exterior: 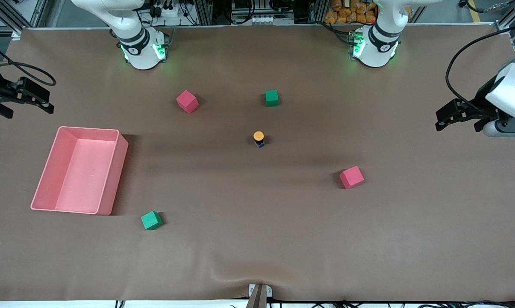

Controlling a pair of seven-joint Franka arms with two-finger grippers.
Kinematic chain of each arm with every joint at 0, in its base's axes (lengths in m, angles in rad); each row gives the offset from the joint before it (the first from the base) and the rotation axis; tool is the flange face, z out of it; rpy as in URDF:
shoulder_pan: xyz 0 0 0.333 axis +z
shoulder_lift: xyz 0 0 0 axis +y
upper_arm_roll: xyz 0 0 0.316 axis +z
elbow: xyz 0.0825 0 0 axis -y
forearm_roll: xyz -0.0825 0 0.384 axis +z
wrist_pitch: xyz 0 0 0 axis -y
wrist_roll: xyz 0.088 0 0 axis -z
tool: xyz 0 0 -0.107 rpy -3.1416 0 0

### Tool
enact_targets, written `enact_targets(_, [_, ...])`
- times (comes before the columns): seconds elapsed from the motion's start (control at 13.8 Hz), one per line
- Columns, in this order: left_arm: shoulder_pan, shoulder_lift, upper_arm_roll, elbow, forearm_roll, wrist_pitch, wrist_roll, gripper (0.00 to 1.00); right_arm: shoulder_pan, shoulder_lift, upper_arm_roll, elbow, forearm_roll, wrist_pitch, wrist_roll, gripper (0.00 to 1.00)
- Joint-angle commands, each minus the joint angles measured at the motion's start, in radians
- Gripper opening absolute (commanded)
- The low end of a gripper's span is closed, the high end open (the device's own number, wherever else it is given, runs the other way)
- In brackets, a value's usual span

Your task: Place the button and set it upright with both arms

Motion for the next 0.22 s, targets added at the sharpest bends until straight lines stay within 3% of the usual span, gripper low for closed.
enact_targets(0.0, [0.001,0.006,0.006,0.023,-0.011,-0.032,0.017,1.0,-0.007,0.002,0.0,0.008,0.016,-0.001,-0.005,1.0])
enact_targets(0.15, [0.001,0.008,0.004,0.021,-0.014,-0.037,0.017,1.0,-0.007,0.002,0.0,0.008,0.016,-0.003,-0.005,1.0])
